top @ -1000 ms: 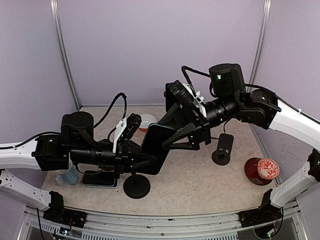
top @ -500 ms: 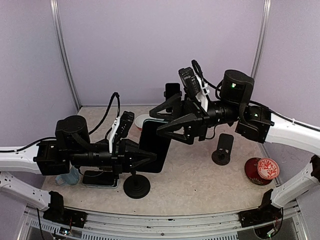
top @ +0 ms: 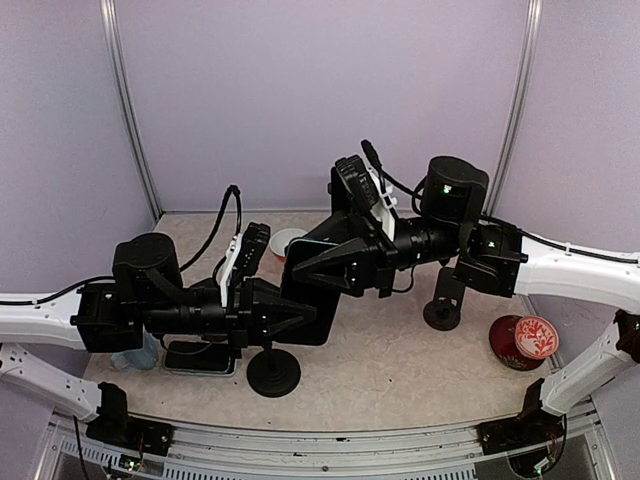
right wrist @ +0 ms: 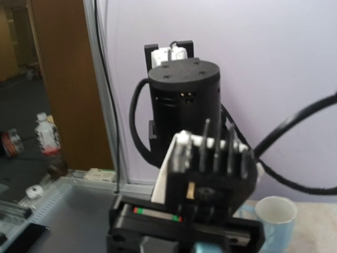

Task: Place the phone on the phone stand
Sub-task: Pass from the left arm to the right, then move the phone stand to the center of the board.

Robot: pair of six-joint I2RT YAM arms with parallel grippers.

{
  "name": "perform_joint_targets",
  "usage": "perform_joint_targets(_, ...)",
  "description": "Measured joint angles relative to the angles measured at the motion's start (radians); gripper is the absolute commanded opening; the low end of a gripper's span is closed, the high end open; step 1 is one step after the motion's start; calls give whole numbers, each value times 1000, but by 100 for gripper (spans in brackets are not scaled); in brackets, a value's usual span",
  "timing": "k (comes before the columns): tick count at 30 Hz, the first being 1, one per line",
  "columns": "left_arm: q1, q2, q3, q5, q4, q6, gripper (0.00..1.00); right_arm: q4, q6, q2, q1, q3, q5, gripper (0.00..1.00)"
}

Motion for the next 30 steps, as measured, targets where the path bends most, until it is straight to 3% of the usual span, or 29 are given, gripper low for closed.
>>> perform_joint_targets(4,-1,0,-2,-11,3,8,0,13,20,4,0,-5,5,0)
perform_joint_targets(7,0,0,-7,-34,3,28,0,9,61,9,-5,-5,29,0)
perform_joint_targets(8,0,-2,-10,-37,3,30,7,13,64,11,-6,-5,26,0)
perform_joint_targets(13,-9,-14,-11,-53,2,8,73,24,63,14,-2,-5,-5,0)
perform_joint_targets(17,-79,-95,-11,-188,-56,-49,98,-14,23,-2,-1,-10,14,0)
perform_joint_targets(24,-220,-264,-19,-529,-169,-256,99,-77,-23,-130,-65,-89,75,0)
perform_joint_targets(30,-289,-188,-24,-740,-319,-456,98,-103,-47,-185,-95,-101,123,0)
